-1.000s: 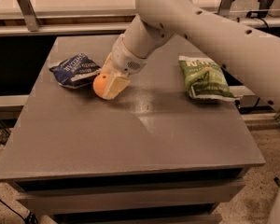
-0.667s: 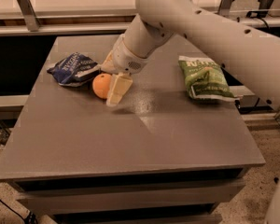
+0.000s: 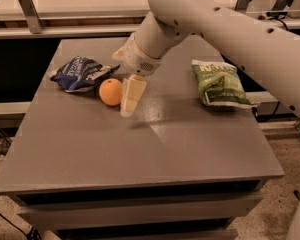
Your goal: Move orange near blue chip bag
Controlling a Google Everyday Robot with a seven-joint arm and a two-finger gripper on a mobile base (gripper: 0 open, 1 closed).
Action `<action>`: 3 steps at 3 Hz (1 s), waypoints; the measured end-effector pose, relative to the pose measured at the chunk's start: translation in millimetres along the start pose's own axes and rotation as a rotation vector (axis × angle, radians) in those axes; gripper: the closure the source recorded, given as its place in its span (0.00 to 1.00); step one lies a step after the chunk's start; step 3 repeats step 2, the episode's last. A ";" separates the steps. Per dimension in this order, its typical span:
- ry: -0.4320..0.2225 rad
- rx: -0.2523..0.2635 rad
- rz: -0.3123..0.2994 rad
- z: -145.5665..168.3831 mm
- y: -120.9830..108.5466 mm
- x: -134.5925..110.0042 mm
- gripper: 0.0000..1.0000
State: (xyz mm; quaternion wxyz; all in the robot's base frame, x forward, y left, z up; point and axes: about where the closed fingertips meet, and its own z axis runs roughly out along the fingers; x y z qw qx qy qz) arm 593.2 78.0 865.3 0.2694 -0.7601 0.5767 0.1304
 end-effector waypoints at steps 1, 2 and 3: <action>0.021 0.044 0.014 -32.9 -6.4 4.7 0.00; 0.021 0.044 0.013 -32.8 -6.3 4.6 0.00; 0.021 0.044 0.013 -32.8 -6.3 4.6 0.00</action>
Offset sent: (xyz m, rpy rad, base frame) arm 0.0074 -0.0371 0.0429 -0.0076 -0.0499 -0.0698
